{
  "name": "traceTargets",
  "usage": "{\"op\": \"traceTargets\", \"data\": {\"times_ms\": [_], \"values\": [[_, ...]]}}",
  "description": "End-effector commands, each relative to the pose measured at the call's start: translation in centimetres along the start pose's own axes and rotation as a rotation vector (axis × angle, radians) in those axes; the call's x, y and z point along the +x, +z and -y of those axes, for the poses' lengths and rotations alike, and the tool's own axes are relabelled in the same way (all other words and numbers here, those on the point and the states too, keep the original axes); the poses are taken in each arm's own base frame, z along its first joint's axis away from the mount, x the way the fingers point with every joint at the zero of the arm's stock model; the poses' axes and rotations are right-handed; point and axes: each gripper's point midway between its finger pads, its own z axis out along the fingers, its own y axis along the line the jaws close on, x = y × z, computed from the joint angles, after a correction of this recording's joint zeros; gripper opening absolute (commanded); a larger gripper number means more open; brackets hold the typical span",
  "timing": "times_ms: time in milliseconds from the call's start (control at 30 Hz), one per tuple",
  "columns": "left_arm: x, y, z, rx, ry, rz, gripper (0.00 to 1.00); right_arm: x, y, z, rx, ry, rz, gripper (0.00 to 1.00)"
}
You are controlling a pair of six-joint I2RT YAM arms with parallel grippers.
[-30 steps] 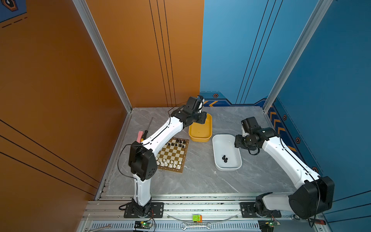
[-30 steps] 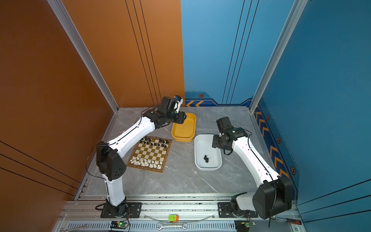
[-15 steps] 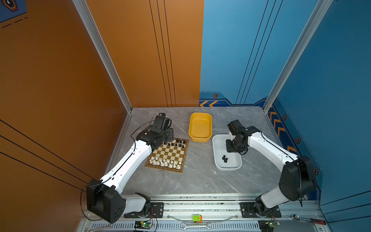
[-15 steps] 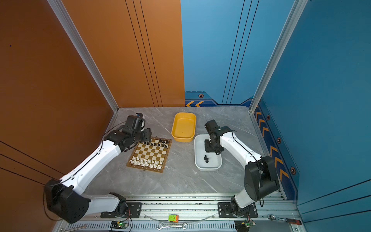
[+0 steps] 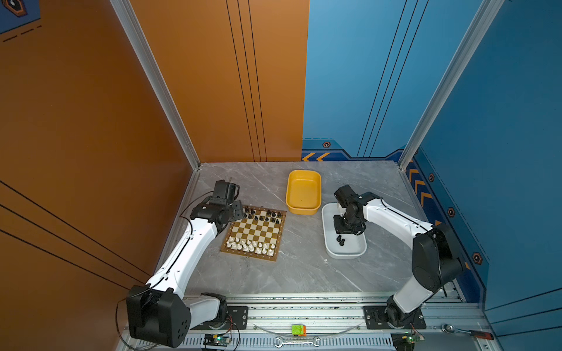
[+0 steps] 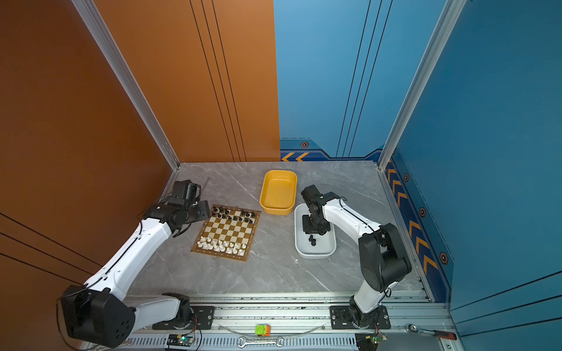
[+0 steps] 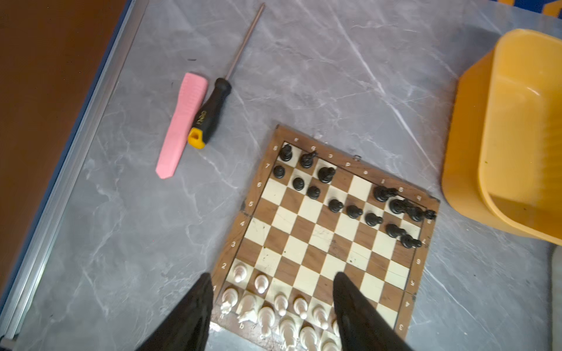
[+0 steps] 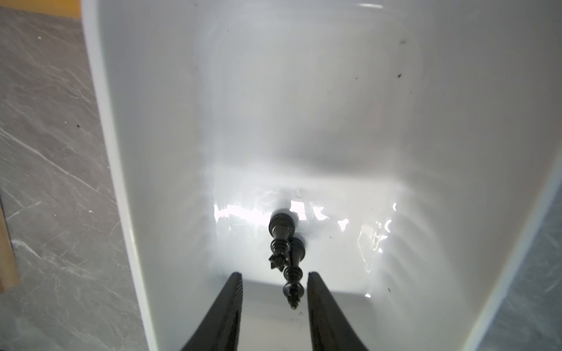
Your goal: Set up the chess pieces on the board
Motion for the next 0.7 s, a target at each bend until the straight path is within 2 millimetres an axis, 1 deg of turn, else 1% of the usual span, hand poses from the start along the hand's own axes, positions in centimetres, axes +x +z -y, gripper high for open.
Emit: {"op": "traceTargets", "data": {"times_ms": [0,100,333,467,667], "values": [[0.7,-0.2,0.1,0.041,-0.019,-0.032,0.65,-0.2,0.4,-0.2,-0.002,0.025,-0.001,0.38],[0.4,0.2,0.5,0.06,-0.015,-0.045,0.65,-0.2,0.9,-0.4,-0.007,0.033,-0.013,0.35],[-0.2,0.9,1.7,0.099,-0.001,-0.061,0.64,-0.1,1.6,-0.5,-0.012,0.057,-0.022,0.33],[-0.8,1.0,1.9,0.102,0.016,-0.058,0.64,-0.1,2.2,-0.7,-0.015,0.066,-0.032,0.3],[-1.3,1.0,2.1,0.105,0.027,-0.053,0.64,0.2,2.7,-0.8,-0.004,0.074,-0.038,0.29]]}}
